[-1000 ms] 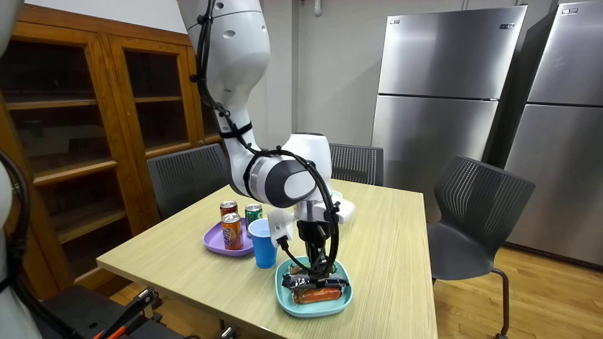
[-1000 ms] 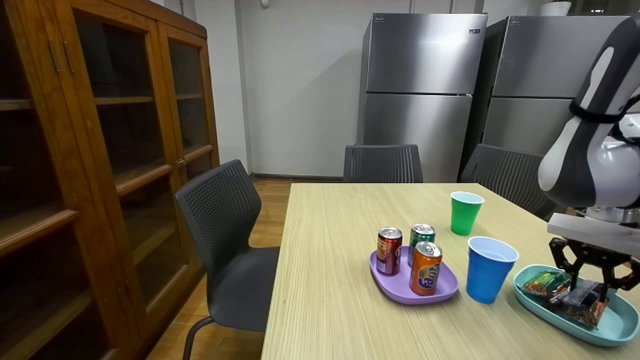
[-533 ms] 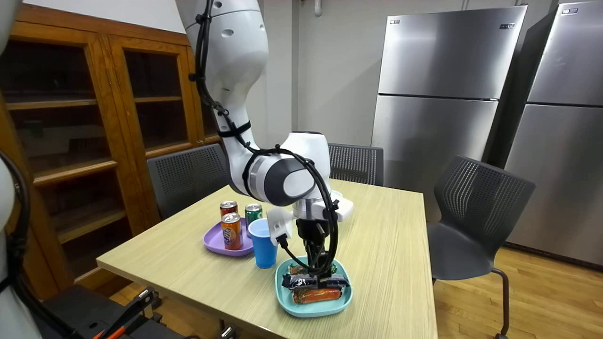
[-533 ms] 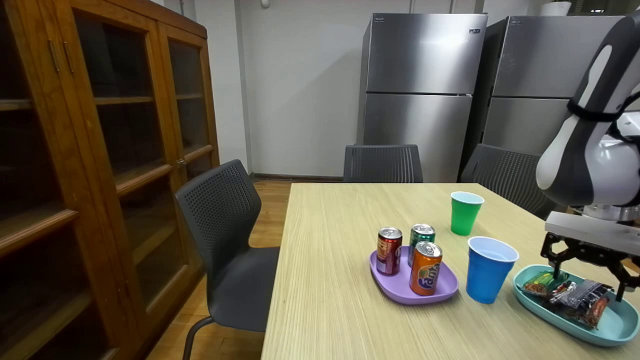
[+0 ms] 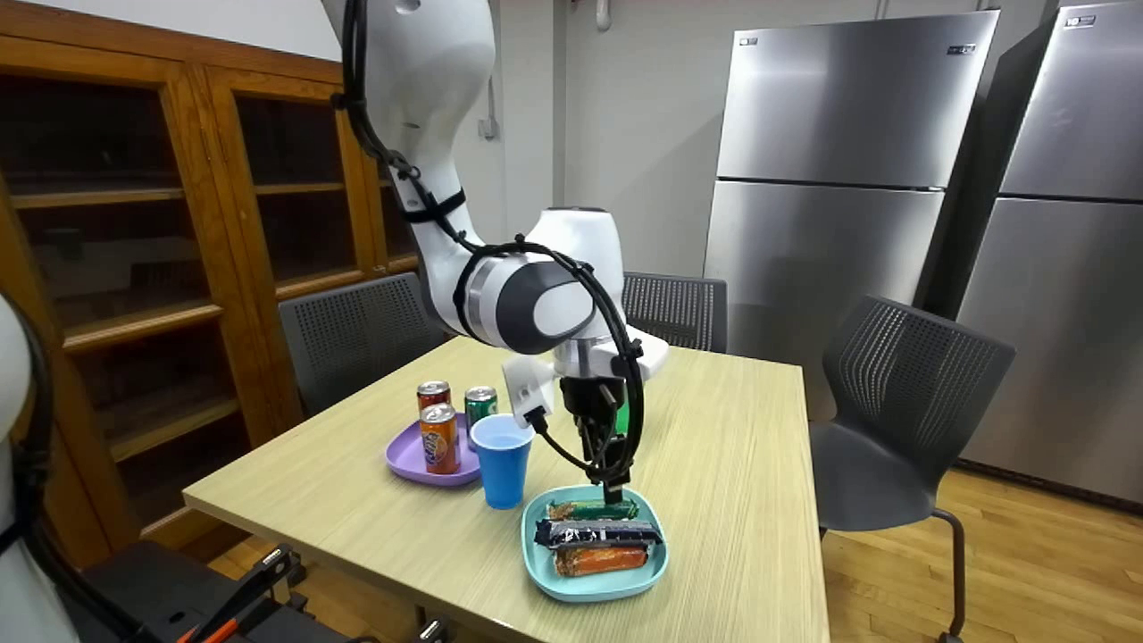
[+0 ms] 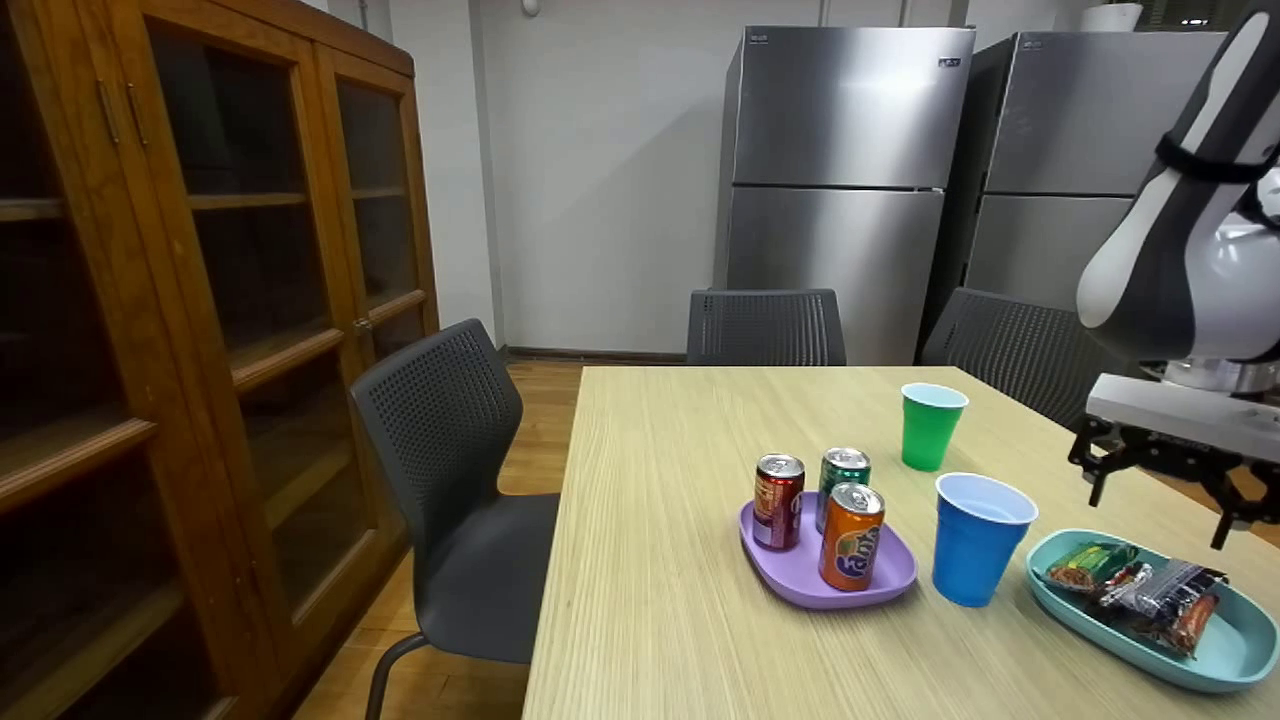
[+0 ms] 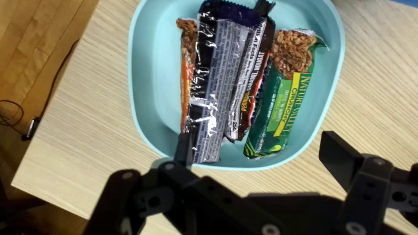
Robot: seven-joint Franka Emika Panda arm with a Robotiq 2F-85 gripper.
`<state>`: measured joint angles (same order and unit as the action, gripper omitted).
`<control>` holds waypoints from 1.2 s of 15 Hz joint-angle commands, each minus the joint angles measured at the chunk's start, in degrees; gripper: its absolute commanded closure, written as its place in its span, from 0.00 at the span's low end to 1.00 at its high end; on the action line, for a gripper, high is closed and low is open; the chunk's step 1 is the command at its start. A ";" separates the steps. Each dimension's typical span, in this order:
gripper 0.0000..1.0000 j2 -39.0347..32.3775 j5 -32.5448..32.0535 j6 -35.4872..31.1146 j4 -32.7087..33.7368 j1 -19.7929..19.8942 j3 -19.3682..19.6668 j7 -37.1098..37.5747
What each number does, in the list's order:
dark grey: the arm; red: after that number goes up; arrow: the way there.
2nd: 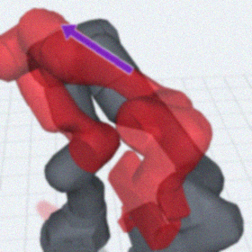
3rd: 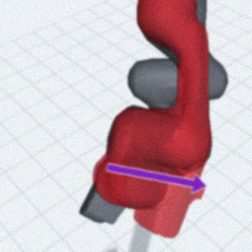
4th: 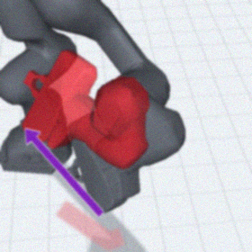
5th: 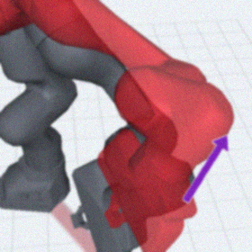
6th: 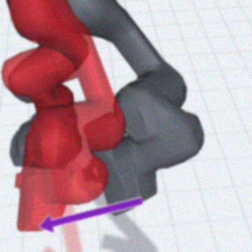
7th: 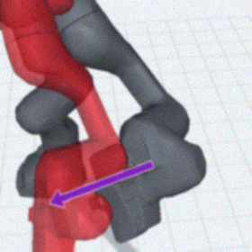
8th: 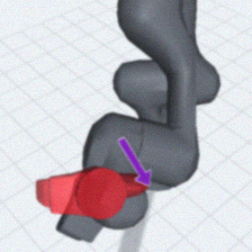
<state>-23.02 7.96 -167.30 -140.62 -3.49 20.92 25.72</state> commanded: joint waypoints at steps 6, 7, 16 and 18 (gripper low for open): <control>0.00 16.29 -9.57 0.40 -9.67 -0.90 0.40 -0.73; 0.00 17.79 -11.46 0.21 -10.79 -0.74 0.23 -0.72; 0.00 21.41 -18.78 0.01 -14.03 3.51 -5.24 -0.31; 0.00 21.46 -18.80 0.01 -14.07 3.52 -5.27 -0.33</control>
<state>-1.49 -10.75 -167.27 -154.79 -3.86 19.46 25.44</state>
